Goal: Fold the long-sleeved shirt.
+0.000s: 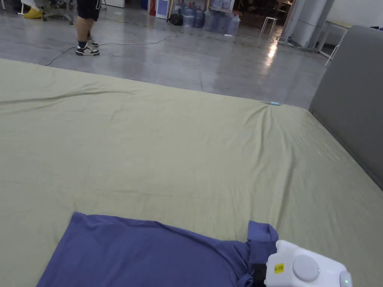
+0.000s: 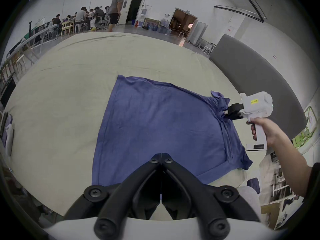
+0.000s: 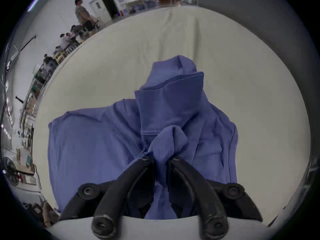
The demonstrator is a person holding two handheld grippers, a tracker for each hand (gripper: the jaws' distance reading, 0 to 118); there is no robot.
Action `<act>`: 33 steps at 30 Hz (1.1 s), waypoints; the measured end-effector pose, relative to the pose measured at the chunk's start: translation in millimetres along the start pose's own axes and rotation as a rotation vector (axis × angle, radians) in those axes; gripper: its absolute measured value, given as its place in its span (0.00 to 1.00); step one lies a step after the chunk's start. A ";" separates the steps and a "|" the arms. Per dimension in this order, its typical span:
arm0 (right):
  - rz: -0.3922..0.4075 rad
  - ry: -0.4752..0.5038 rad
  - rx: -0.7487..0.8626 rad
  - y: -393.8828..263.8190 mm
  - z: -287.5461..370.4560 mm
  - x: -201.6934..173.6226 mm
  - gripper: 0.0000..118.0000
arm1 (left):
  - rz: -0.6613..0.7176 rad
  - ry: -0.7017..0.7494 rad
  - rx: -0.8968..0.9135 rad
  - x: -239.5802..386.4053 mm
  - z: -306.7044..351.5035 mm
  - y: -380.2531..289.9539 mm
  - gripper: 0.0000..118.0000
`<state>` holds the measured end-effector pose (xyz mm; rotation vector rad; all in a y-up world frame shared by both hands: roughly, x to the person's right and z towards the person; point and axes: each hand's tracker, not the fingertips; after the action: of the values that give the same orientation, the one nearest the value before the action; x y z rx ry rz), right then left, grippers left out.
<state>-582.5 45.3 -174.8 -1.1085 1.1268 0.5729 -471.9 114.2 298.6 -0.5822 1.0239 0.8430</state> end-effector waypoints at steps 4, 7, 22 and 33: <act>-0.029 0.017 -0.015 6.4 -6.1 2.7 0.11 | 0.014 0.000 0.003 -2.0 4.2 -0.8 0.00; -0.071 0.042 -0.025 11.2 -5.9 7.8 0.18 | 0.018 -0.002 0.002 1.5 8.9 -0.2 0.00; 0.212 0.038 0.282 -89.0 198.3 15.4 0.00 | 0.001 -0.005 0.031 13.2 51.0 -8.4 0.00; 0.227 0.037 0.205 -117.3 189.0 35.7 0.00 | -0.013 0.024 0.004 11.0 32.8 16.9 0.00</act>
<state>-393.2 166.1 -156.9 -0.8231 1.3231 0.5995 -466.6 152.2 301.7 -0.5961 1.0424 0.8239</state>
